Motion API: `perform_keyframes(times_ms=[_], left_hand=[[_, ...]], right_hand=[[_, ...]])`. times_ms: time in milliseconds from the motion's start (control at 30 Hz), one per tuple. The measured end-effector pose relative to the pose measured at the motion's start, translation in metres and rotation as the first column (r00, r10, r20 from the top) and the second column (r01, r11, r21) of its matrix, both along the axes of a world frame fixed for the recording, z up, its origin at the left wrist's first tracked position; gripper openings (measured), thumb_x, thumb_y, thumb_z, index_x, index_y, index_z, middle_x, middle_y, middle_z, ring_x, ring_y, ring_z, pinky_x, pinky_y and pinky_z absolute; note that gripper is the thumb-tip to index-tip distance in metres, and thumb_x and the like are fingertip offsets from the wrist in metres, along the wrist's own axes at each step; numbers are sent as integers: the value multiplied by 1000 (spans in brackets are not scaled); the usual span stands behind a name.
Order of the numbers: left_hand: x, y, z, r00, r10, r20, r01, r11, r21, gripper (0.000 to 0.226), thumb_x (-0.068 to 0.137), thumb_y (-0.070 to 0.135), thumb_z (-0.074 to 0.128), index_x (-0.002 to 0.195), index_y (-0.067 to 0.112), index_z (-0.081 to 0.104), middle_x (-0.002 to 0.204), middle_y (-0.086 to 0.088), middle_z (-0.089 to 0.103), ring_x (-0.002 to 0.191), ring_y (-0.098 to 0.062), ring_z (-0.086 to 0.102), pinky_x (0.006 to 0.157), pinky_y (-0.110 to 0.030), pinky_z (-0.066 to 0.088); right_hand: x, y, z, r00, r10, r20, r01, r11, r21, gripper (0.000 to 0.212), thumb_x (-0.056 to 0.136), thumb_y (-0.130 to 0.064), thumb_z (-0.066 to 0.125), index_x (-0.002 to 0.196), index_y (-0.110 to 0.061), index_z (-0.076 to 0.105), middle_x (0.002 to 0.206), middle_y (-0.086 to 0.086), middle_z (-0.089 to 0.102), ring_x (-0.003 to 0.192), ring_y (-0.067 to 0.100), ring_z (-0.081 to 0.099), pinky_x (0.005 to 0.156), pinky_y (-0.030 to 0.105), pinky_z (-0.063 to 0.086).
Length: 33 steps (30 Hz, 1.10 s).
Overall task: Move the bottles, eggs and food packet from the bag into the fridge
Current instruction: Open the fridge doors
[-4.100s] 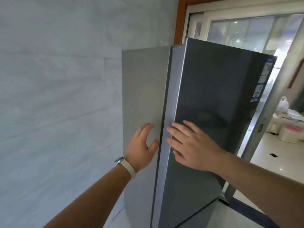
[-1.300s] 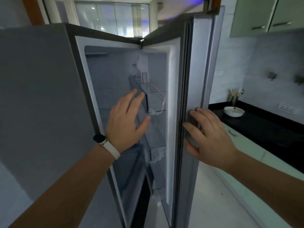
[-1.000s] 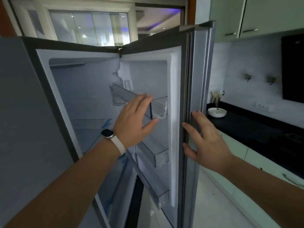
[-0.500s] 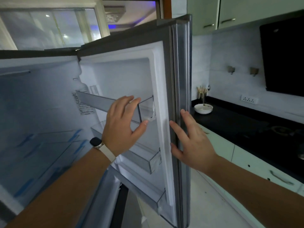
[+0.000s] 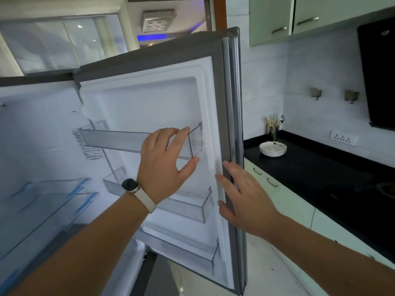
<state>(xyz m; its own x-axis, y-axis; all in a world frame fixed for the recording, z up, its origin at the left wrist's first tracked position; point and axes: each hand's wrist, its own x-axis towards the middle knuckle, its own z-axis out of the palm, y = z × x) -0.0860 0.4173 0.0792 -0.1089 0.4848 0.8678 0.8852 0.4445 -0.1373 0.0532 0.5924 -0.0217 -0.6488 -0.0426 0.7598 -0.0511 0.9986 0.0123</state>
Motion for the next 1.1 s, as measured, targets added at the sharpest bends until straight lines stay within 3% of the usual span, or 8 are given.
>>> perform_keyframes(times_ms=[233,400,500,700,933,1100], left_hand=[[-16,34,3,998,60,-5,-60,992,-112,65,91,46,60,146,15,45,142,-14,53,131,-34,48,106,-55,40],[-46,42,0,990,140,-10,-140,981,-131,66,94,47,53,151,19,37,153,-13,42,142,-33,37,112,-54,34],[-70,42,-4,986,163,-42,-168,976,-141,65,95,46,51,152,18,36,155,-15,39,144,-34,34,113,-54,32],[-107,64,-4,969,157,-191,-177,980,-93,59,95,40,57,148,18,44,151,-17,45,140,-36,41,112,-56,29],[-158,87,-6,941,199,-273,-217,976,-36,58,96,47,55,147,20,46,150,-16,46,137,-37,45,110,-56,30],[-190,99,-10,920,231,-316,-244,970,-2,55,97,46,54,146,21,49,150,-15,47,136,-37,46,110,-56,30]], right_hand=[[-25,27,-28,975,6,224,-12,1000,26,57,92,-49,43,141,-20,41,152,11,39,140,29,37,104,50,44],[-48,44,-44,953,-26,302,26,1000,6,61,90,-51,40,142,-19,40,151,10,42,139,27,40,99,48,49],[-62,55,-50,957,-50,286,58,998,-22,61,89,-48,41,141,-15,43,149,12,44,137,29,43,98,48,50],[-90,84,-55,964,-128,232,126,992,20,58,92,-42,45,142,-13,46,152,13,39,140,27,39,111,42,36],[-131,122,-60,948,-178,264,173,984,42,64,93,-40,48,148,-11,35,158,10,28,145,25,29,114,38,29],[-159,146,-59,932,-233,276,234,972,30,64,92,-39,51,147,-10,36,157,9,30,144,23,30,114,34,23]])
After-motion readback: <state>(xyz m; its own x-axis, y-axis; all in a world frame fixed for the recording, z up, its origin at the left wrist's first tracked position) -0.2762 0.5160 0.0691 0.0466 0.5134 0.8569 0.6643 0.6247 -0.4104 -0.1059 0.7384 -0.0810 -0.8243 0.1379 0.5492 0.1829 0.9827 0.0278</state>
